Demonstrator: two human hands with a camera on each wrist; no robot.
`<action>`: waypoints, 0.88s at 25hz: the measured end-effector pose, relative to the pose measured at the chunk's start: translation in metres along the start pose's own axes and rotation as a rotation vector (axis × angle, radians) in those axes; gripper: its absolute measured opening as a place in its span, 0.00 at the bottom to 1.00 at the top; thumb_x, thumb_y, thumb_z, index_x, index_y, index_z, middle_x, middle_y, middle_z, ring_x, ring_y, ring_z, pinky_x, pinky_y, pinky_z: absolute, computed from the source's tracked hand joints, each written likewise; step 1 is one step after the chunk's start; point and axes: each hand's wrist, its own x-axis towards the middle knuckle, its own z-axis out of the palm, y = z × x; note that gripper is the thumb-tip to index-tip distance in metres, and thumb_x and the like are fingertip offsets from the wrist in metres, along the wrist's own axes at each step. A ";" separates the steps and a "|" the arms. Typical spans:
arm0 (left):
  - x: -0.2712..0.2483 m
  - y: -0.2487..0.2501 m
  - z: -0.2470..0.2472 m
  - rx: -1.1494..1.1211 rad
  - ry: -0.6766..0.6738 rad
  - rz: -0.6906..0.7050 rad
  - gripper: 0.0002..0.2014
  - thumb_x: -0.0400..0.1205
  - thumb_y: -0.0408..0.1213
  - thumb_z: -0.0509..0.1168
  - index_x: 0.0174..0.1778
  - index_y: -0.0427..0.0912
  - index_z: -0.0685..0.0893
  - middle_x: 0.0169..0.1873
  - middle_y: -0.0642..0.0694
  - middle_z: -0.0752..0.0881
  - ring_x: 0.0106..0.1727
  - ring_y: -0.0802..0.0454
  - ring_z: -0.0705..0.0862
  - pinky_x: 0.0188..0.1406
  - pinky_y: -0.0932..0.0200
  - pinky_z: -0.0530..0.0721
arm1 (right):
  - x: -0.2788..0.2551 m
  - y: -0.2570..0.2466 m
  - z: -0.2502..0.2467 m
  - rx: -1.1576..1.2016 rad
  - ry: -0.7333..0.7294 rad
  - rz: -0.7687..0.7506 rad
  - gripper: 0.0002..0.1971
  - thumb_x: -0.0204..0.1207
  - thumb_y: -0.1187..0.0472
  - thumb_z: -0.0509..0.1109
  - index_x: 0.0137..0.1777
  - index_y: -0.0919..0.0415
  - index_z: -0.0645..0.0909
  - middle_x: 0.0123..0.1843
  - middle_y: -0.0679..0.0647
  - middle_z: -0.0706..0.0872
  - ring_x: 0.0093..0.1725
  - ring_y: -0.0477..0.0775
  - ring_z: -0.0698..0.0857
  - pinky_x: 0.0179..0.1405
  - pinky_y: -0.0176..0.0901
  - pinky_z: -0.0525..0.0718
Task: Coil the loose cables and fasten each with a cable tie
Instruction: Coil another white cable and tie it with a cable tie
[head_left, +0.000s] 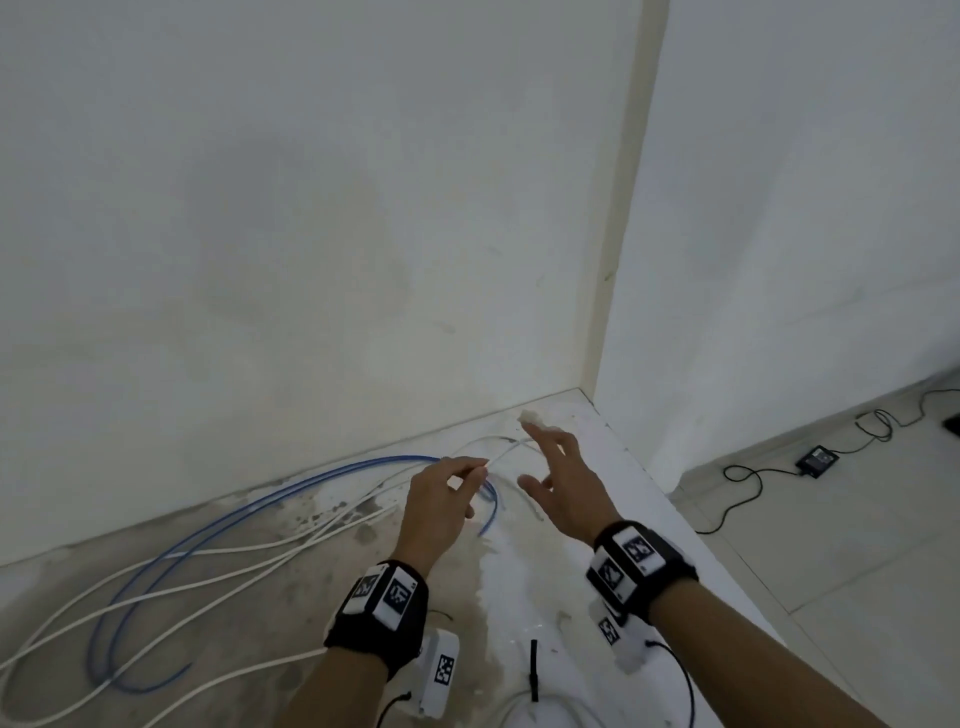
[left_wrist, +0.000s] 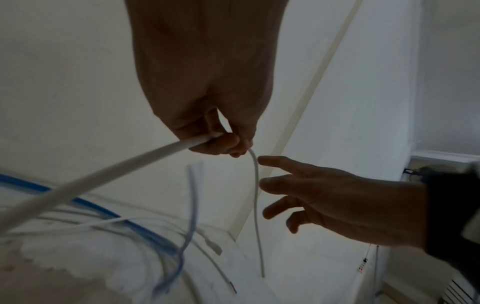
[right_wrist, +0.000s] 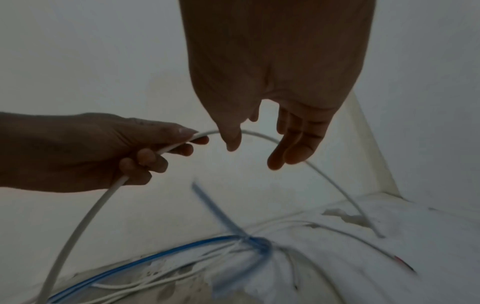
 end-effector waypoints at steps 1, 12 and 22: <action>-0.002 0.008 -0.007 -0.037 -0.004 -0.001 0.07 0.83 0.39 0.68 0.53 0.46 0.90 0.44 0.50 0.89 0.23 0.57 0.82 0.23 0.64 0.79 | 0.009 -0.012 -0.001 -0.036 -0.027 -0.016 0.29 0.84 0.51 0.67 0.84 0.43 0.63 0.71 0.41 0.63 0.47 0.53 0.87 0.48 0.49 0.84; -0.043 0.008 -0.124 -0.012 -0.082 -0.015 0.14 0.88 0.42 0.60 0.44 0.49 0.91 0.21 0.55 0.76 0.24 0.56 0.72 0.26 0.60 0.72 | 0.011 -0.056 -0.040 0.350 0.254 0.169 0.13 0.88 0.61 0.61 0.50 0.63 0.86 0.36 0.56 0.90 0.19 0.40 0.80 0.25 0.32 0.80; -0.087 0.041 -0.143 -0.499 0.102 -0.024 0.13 0.89 0.35 0.57 0.58 0.38 0.86 0.41 0.45 0.87 0.43 0.50 0.89 0.48 0.56 0.87 | -0.024 -0.167 0.004 1.331 -0.230 0.618 0.07 0.83 0.69 0.68 0.42 0.66 0.79 0.29 0.57 0.82 0.26 0.53 0.90 0.24 0.40 0.88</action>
